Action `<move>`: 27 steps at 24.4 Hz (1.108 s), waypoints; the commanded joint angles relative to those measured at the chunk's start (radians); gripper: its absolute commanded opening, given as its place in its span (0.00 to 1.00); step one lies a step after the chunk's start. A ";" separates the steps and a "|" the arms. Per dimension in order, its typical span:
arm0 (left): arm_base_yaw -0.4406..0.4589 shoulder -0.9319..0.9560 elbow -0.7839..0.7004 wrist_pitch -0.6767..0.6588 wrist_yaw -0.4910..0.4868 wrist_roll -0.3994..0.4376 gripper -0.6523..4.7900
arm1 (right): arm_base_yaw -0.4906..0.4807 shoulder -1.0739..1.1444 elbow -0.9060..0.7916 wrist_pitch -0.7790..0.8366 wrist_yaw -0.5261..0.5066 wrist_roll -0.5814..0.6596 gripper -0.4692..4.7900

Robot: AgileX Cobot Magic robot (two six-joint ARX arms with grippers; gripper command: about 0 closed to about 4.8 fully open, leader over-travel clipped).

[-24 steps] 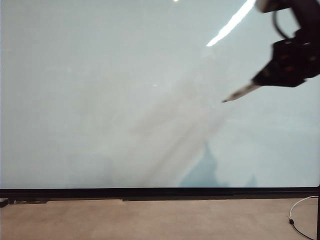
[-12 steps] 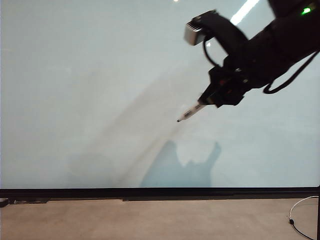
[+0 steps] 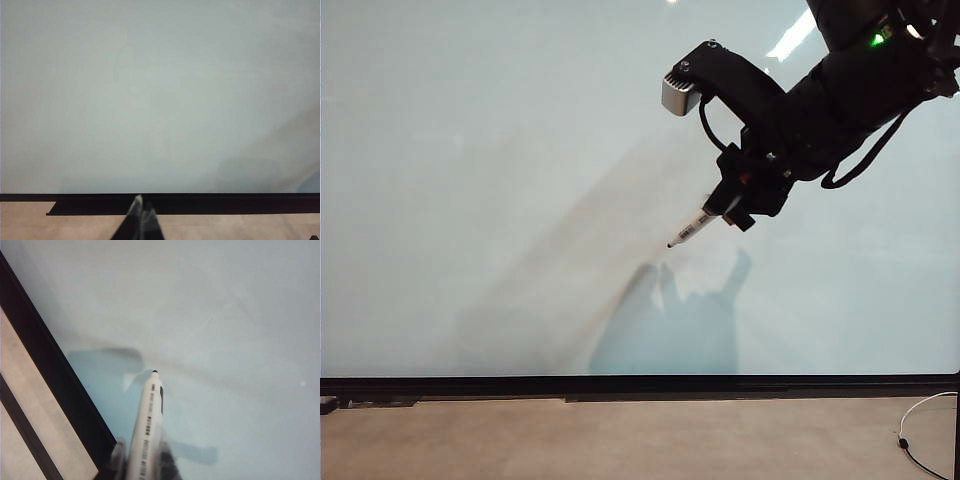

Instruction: Pick up the pen on the shelf to the right of the whiteboard and draw a rectangle.

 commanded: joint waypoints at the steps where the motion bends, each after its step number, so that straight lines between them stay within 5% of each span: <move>1: 0.000 0.001 0.003 0.006 0.004 0.004 0.11 | -0.001 0.008 0.009 0.005 0.005 -0.028 0.08; 27: 0.000 0.001 0.003 0.006 0.003 0.004 0.11 | -0.039 -0.016 0.009 0.009 -0.055 -0.005 0.08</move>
